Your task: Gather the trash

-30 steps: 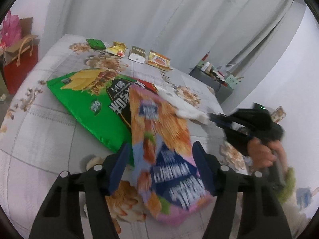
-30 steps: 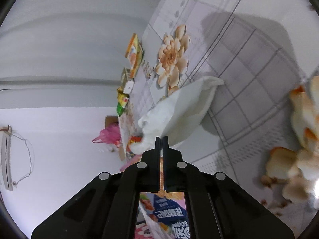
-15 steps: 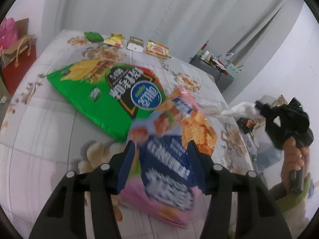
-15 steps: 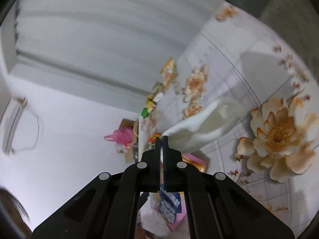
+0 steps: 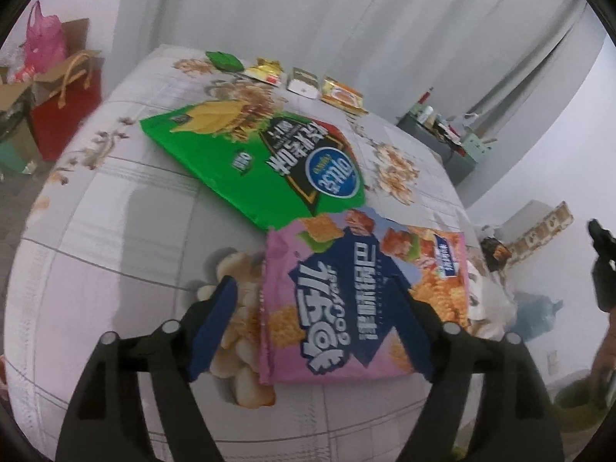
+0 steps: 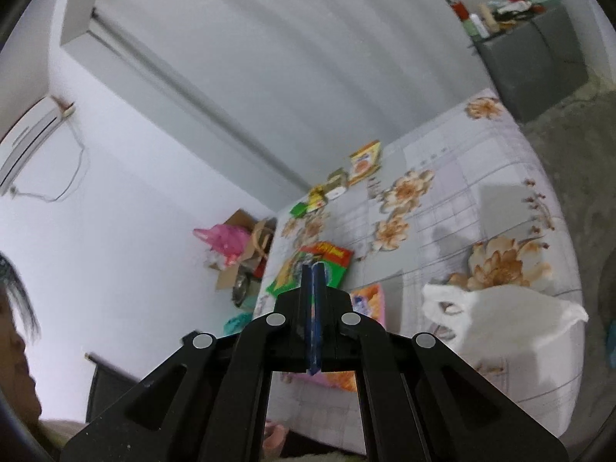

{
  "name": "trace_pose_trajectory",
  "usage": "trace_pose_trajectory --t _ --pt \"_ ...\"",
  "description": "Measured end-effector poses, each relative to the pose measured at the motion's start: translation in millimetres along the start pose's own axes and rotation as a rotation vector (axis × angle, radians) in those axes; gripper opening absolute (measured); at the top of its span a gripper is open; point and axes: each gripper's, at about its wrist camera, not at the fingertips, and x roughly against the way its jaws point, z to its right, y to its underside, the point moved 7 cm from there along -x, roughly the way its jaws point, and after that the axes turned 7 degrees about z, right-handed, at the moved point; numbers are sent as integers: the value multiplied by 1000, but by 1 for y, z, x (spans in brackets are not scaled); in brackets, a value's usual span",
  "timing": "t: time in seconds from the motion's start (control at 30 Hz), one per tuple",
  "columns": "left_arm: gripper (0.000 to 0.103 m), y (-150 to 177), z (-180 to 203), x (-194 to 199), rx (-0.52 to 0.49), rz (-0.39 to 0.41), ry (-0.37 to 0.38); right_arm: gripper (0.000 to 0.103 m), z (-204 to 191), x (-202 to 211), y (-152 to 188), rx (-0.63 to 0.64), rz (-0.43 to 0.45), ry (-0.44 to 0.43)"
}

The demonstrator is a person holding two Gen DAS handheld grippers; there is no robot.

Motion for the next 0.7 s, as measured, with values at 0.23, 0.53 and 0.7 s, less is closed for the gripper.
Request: trace_pose_trajectory --t 0.23,0.53,0.7 --pt "78 5 0 -4 -3 -35 -7 16 5 -35 26 -3 -107 10" --pt "78 5 -5 -6 44 -38 -27 43 17 -87 85 86 -321 203" --pt "78 -16 -26 -7 159 5 -51 49 13 -99 108 88 -393 180"
